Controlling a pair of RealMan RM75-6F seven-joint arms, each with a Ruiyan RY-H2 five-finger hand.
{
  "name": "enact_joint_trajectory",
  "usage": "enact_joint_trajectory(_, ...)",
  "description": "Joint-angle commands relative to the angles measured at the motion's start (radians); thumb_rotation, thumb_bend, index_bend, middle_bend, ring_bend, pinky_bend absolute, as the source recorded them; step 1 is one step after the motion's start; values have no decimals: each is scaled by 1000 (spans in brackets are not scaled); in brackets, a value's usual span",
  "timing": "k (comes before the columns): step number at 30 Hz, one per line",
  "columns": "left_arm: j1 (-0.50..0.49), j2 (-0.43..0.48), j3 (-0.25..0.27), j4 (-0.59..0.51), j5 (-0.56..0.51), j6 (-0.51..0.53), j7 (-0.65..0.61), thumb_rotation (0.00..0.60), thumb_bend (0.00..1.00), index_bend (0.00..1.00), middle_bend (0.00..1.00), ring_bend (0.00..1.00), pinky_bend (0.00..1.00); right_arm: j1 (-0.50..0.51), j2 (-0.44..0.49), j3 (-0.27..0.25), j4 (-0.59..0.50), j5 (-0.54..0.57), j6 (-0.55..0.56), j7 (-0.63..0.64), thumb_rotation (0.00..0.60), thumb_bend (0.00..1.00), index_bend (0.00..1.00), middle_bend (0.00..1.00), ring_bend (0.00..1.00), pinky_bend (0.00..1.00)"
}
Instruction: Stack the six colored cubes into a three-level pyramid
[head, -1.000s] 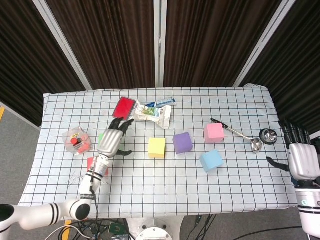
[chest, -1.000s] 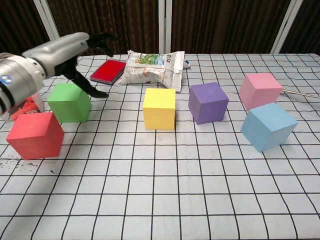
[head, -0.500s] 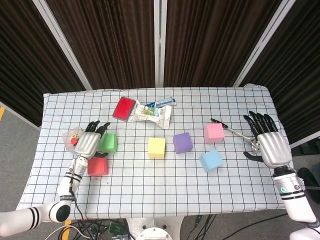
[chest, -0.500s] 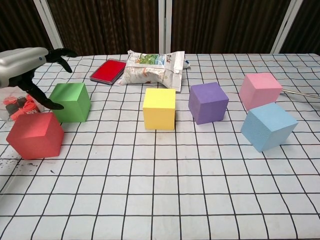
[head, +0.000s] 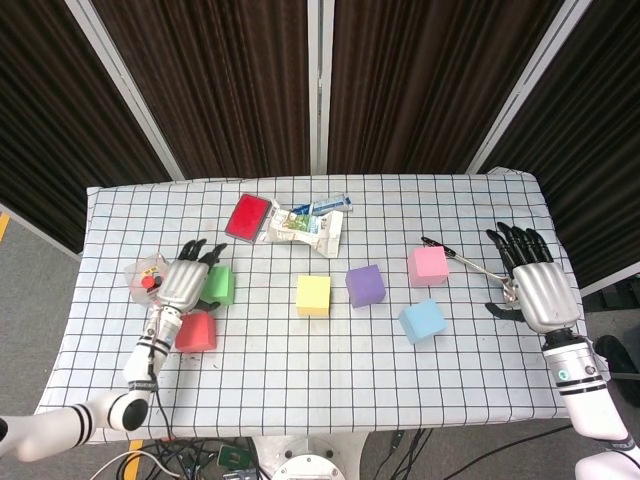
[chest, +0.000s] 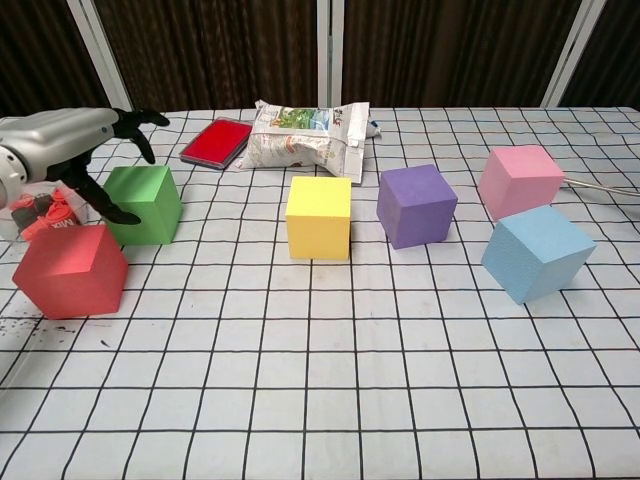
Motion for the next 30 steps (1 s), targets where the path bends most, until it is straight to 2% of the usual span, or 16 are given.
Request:
enact_joint_trajectory(1,-6,-15,-4,23,-4,-6,4,600,50,75,339,1,0,1,-1,-2,6,5,1,2,600,0,0,0,0,0)
enact_joint_trajectory(6,-5,-28,-9,33,4,6,4,600,87,82,436,49,3,3,-4,-6,18,11,1,7,600,0,0,0,0,0)
enact_joint_trajectory(10,-7,-18,-14,-4,34,27,-1,600,94,82,470,78,6,10,-8,-7,24,19,-5,4,600,0,0,0,0,0)
enact_joint_trajectory(19,-33,-14,-32,-102,39,25,41,600,95,82,479,83,7,15,-14,-10,26,25,3,0,600,0,0,0,0,0)
enact_joint_trajectory(30,-97,-111,-49,-48,4,-39,65,600,95,82,481,84,6,7,-17,-21,52,41,2,30,600,0,0,0,0,0)
